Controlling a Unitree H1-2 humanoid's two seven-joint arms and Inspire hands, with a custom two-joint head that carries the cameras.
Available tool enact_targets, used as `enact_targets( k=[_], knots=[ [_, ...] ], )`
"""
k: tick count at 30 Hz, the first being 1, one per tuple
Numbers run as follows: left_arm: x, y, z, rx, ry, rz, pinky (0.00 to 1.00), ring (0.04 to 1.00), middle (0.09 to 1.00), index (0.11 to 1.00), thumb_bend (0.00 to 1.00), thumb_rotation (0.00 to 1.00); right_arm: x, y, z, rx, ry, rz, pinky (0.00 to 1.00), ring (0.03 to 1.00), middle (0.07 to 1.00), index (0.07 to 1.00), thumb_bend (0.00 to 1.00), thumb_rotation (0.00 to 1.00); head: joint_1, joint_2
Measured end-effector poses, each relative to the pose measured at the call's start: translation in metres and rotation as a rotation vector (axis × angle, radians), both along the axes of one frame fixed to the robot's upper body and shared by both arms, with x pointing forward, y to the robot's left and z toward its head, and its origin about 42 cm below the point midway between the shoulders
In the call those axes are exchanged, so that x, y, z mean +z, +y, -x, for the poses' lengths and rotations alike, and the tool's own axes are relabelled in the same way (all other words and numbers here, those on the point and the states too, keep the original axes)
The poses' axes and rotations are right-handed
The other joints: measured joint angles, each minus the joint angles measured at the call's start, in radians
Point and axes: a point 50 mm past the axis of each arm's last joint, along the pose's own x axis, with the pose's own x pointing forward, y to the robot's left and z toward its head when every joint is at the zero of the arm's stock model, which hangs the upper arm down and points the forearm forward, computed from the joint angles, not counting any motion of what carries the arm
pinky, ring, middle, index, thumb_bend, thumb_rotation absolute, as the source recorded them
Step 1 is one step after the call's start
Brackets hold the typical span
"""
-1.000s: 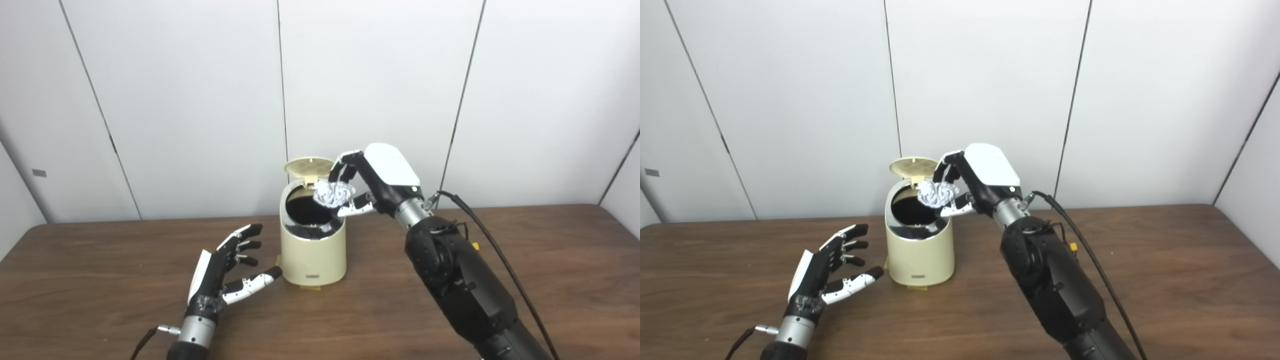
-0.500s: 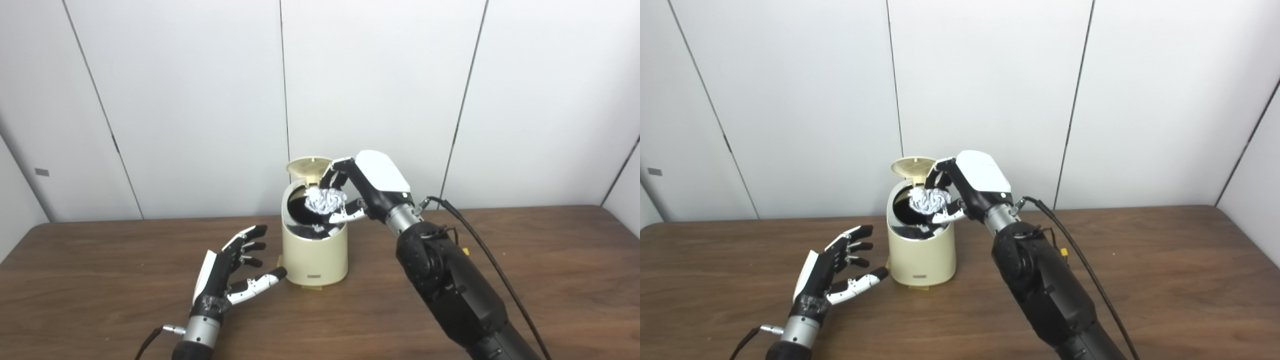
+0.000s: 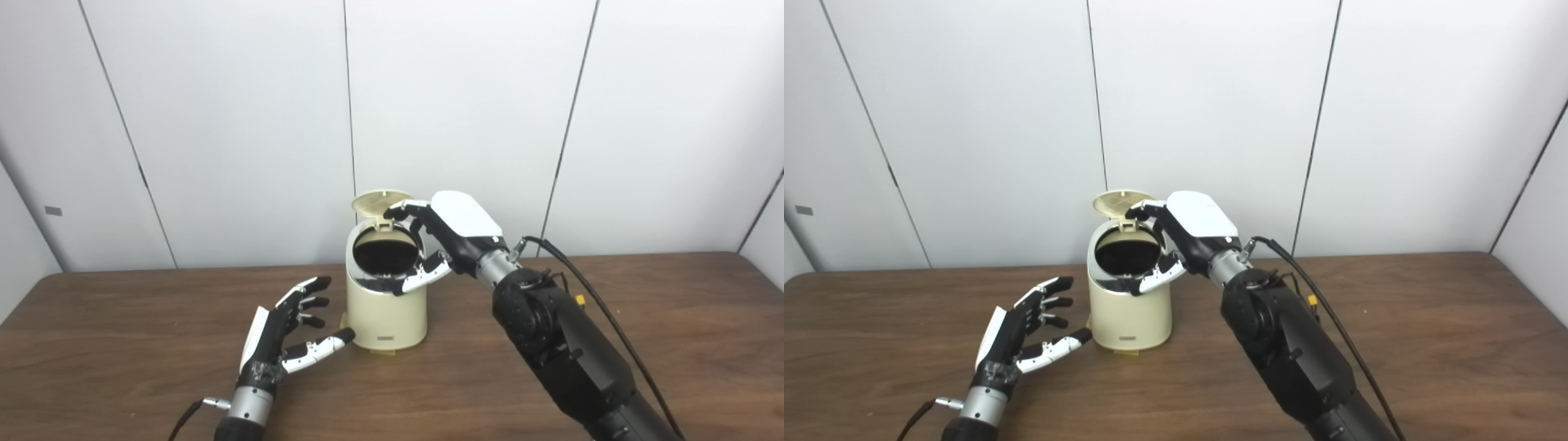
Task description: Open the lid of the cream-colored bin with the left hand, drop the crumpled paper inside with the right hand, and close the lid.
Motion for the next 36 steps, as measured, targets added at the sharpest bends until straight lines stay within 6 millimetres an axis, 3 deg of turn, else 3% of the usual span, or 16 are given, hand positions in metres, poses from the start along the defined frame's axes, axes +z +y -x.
enact_targets(
  k=[7, 14, 20, 27, 36],
  knots=[
    [0.000, 0.000, 0.000, 0.000, 0.000, 0.001, 0.60, 0.759, 0.841, 0.843, 0.81, 0.26, 0.000, 0.000, 0.000, 0.003, 0.001, 0.003, 0.62, 0.716, 0.771, 0.762, 0.90, 0.24, 0.000, 0.002],
    [0.000, -0.001, 0.000, -0.001, -0.001, 0.002, 0.60, 0.773, 0.852, 0.841, 0.80, 0.26, 0.001, -0.006, 0.010, 0.024, -0.005, -0.054, 0.55, 0.601, 0.619, 0.636, 0.81, 0.19, 0.000, 0.003],
    [0.000, -0.001, 0.000, -0.003, -0.002, -0.001, 0.61, 0.766, 0.850, 0.839, 0.80, 0.28, 0.000, -0.033, 0.024, -0.017, -0.049, -0.200, 0.45, 0.532, 0.599, 0.598, 0.80, 0.12, 0.005, 0.005],
    [0.001, -0.001, 0.000, -0.002, -0.005, -0.006, 0.62, 0.765, 0.827, 0.836, 0.80, 0.29, -0.013, -0.066, 0.036, -0.055, -0.059, -0.382, 0.46, 0.572, 0.657, 0.665, 0.80, 0.12, 0.009, 0.005],
    [0.002, -0.002, 0.002, -0.002, -0.008, -0.005, 0.66, 0.781, 0.826, 0.840, 0.81, 0.28, -0.041, -0.088, 0.043, -0.042, 0.064, -0.488, 0.50, 0.648, 0.748, 0.758, 0.85, 0.19, 0.020, 0.009]
  ],
)
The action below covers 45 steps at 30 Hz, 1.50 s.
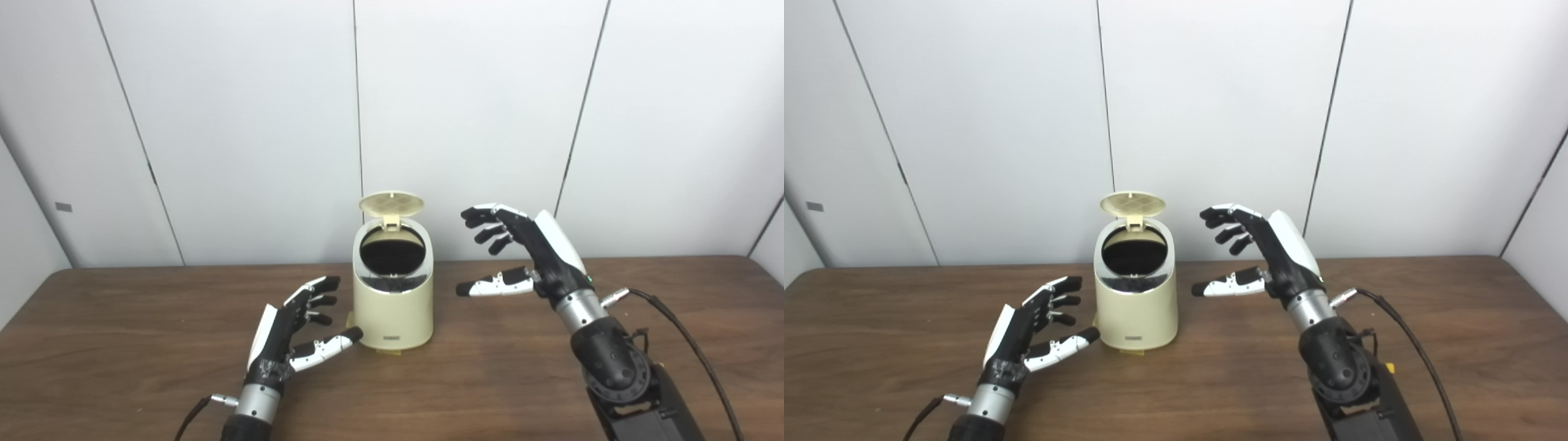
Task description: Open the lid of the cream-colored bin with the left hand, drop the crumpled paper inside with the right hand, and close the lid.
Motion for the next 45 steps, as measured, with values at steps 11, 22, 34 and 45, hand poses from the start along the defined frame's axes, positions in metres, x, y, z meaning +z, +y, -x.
enact_targets(
  k=[11, 22, 34, 45],
  knots=[
    [0.001, 0.000, 0.001, 0.005, 0.003, -0.006, 0.69, 0.790, 0.829, 0.845, 0.82, 0.30, -0.053, -0.013, 0.013, 0.001, 0.149, -0.014, 0.51, 0.634, 0.749, 0.771, 0.88, 0.19, 0.006, 0.002],
    [0.039, -0.008, -0.029, 0.001, -0.087, -0.116, 0.73, 0.889, 0.920, 0.926, 0.85, 0.36, -0.072, -0.012, 0.017, 0.015, 0.180, -0.005, 0.54, 0.652, 0.756, 0.783, 0.88, 0.22, 0.017, -0.005],
    [0.101, -0.018, -0.066, -0.006, -0.179, -0.159, 0.88, 0.987, 0.999, 0.996, 0.88, 0.32, -0.076, -0.010, 0.019, 0.014, 0.185, -0.003, 0.53, 0.650, 0.749, 0.776, 0.85, 0.19, 0.014, 0.000],
    [0.117, -0.028, -0.073, -0.039, -0.215, -0.223, 0.91, 1.000, 1.000, 1.000, 0.91, 0.38, -0.078, -0.010, 0.021, 0.011, 0.189, 0.000, 0.52, 0.637, 0.736, 0.770, 0.86, 0.19, 0.011, -0.003]
  ],
)
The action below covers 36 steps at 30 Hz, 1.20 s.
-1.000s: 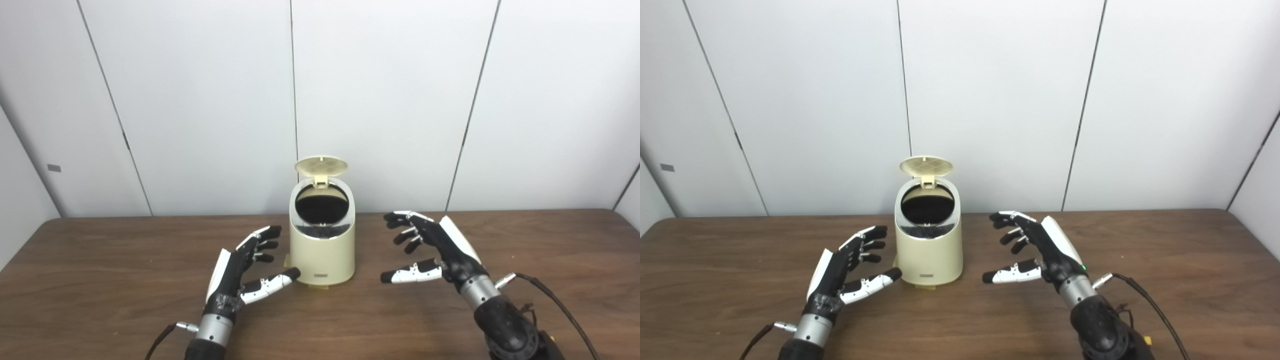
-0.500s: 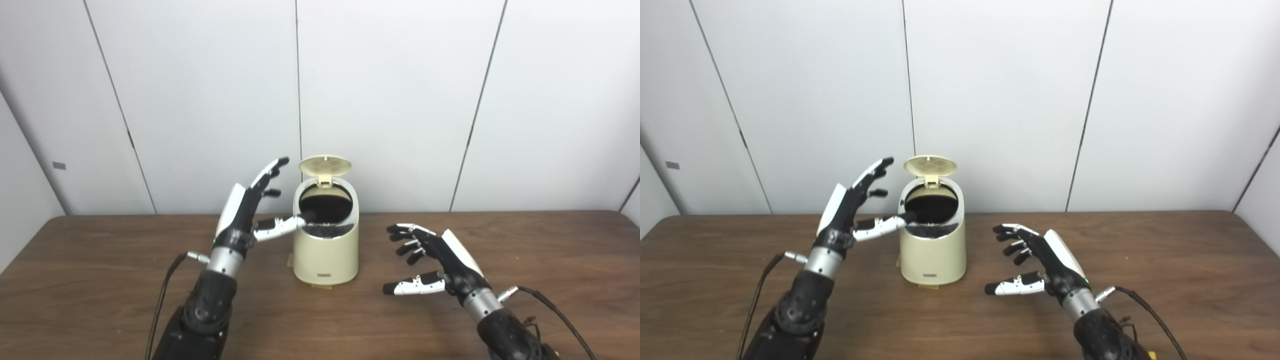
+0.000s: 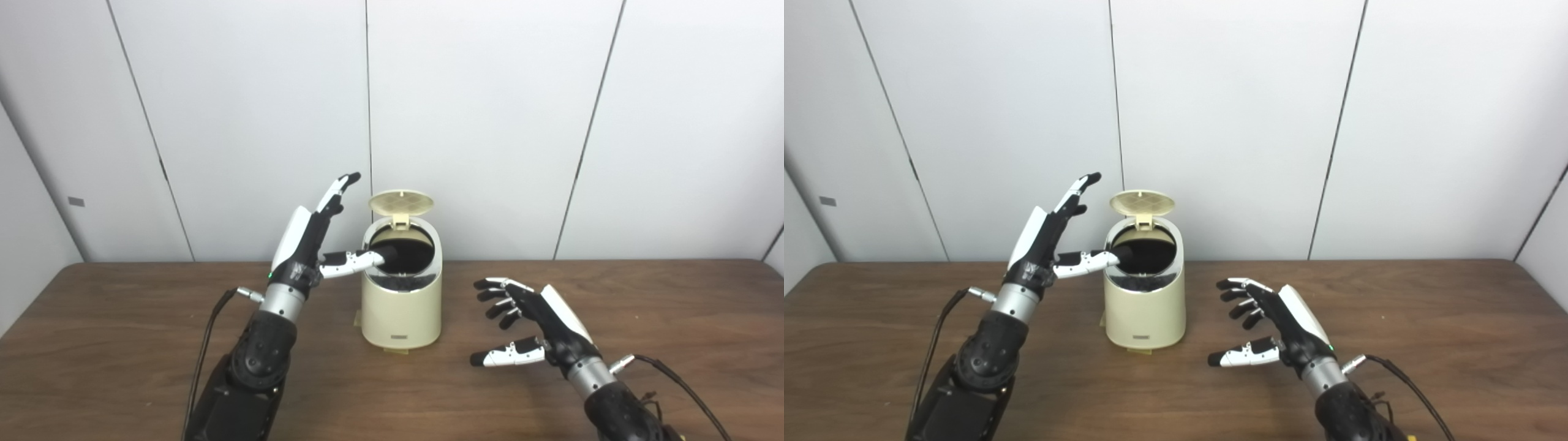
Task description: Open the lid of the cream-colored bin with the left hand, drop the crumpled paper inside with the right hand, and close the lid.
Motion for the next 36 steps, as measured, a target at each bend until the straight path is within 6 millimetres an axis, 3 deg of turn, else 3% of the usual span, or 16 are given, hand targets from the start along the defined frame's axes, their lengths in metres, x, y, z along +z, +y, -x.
enact_targets(
  k=[5, 8, 18, 36],
  knots=[
    [0.012, -0.008, -0.005, -0.036, -0.017, -0.064, 0.93, 1.000, 1.000, 0.999, 0.95, 0.55, 0.000, 0.000, 0.000, 0.000, -0.001, 0.000, 0.52, 0.629, 0.733, 0.765, 0.86, 0.19, -0.003, 0.000],
    [0.014, -0.007, -0.006, -0.043, -0.027, -0.125, 0.93, 1.000, 0.995, 0.981, 0.96, 0.59, 0.001, 0.000, 0.000, 0.000, -0.003, 0.002, 0.51, 0.622, 0.730, 0.764, 0.86, 0.19, -0.008, 0.000],
    [0.013, -0.004, -0.006, -0.051, -0.018, -0.191, 0.81, 0.926, 0.908, 0.882, 0.98, 0.62, 0.001, 0.001, 0.000, -0.006, 0.000, 0.008, 0.52, 0.623, 0.724, 0.764, 0.86, 0.19, -0.017, 0.002],
    [0.022, 0.006, 0.000, -0.047, -0.110, -0.411, 0.87, 0.967, 0.836, 0.835, 0.93, 0.61, -0.001, 0.004, 0.000, -0.008, 0.001, 0.015, 0.51, 0.614, 0.723, 0.771, 0.86, 0.26, -0.023, 0.011]
  ],
)
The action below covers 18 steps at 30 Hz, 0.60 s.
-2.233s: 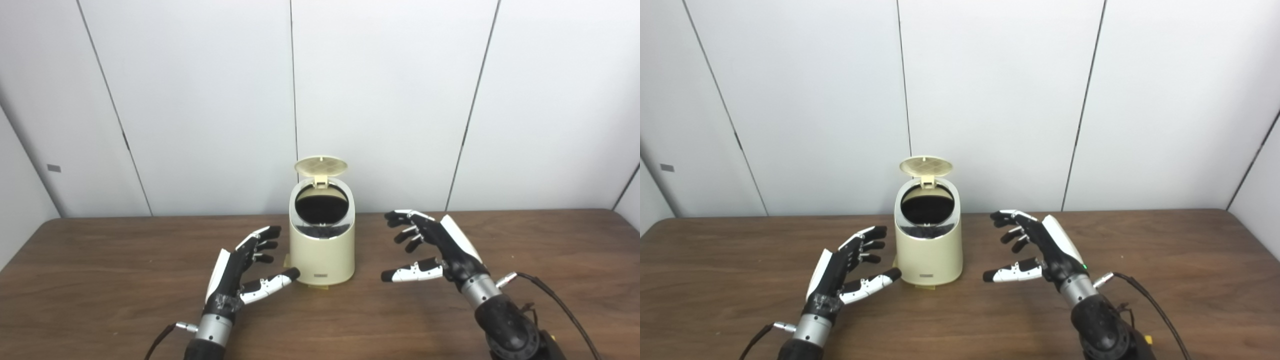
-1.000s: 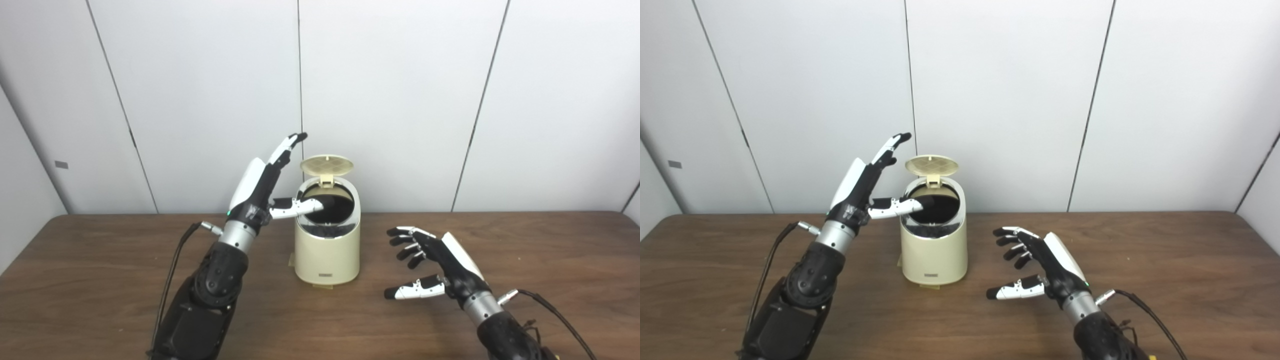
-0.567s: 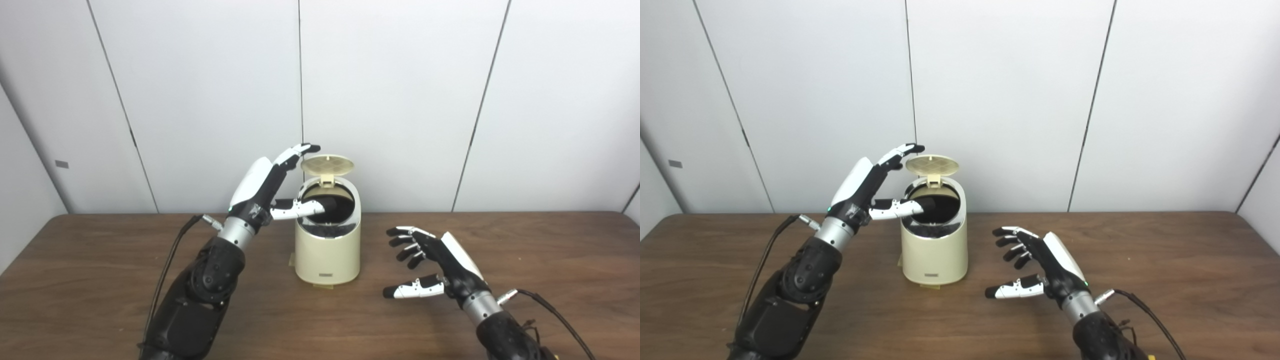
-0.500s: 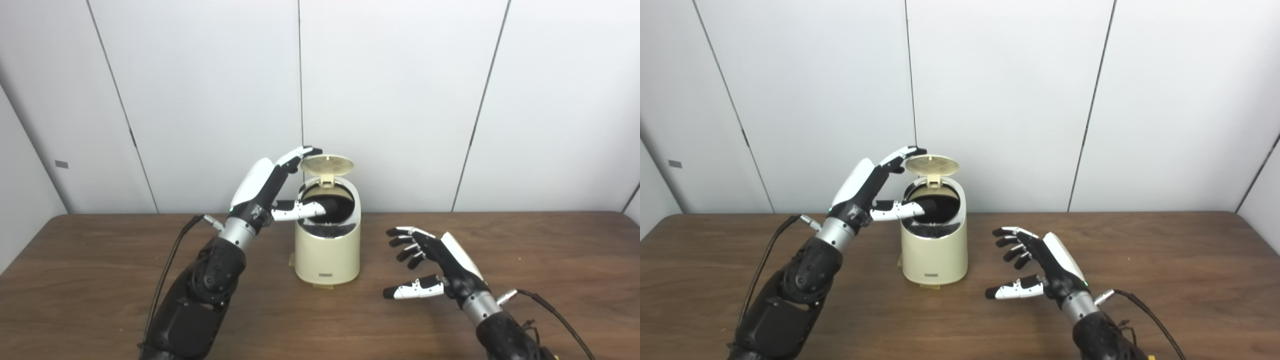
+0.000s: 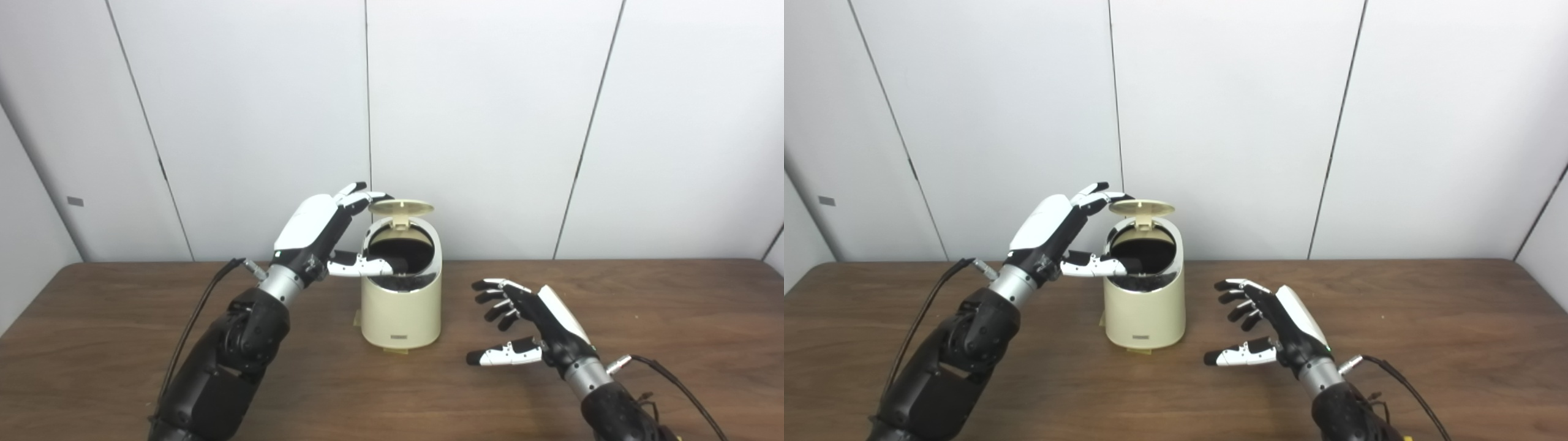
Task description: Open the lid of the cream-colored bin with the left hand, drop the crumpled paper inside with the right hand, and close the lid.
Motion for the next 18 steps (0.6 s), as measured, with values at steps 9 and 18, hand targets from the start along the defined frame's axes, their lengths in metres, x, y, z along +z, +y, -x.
enact_targets(
  k=[9, 18],
  knots=[
    [0.0026, 0.0013, 0.0051, -0.006, -0.076, -0.153, 0.94, 0.967, 0.806, 0.826, 0.91, 0.65, -0.0007, 0.0001, -0.0002, -0.008, 0.008, 0.005, 0.51, 0.617, 0.730, 0.778, 0.87, 0.24, -0.005, 0.009],
    [0.0012, 0.0035, 0.0099, -0.013, -0.101, -0.193, 1.00, 0.977, 0.823, 0.834, 0.92, 0.65, -0.0010, 0.0011, -0.0002, -0.007, 0.012, 0.003, 0.50, 0.613, 0.740, 0.783, 0.87, 0.26, -0.009, 0.021]
  ],
)
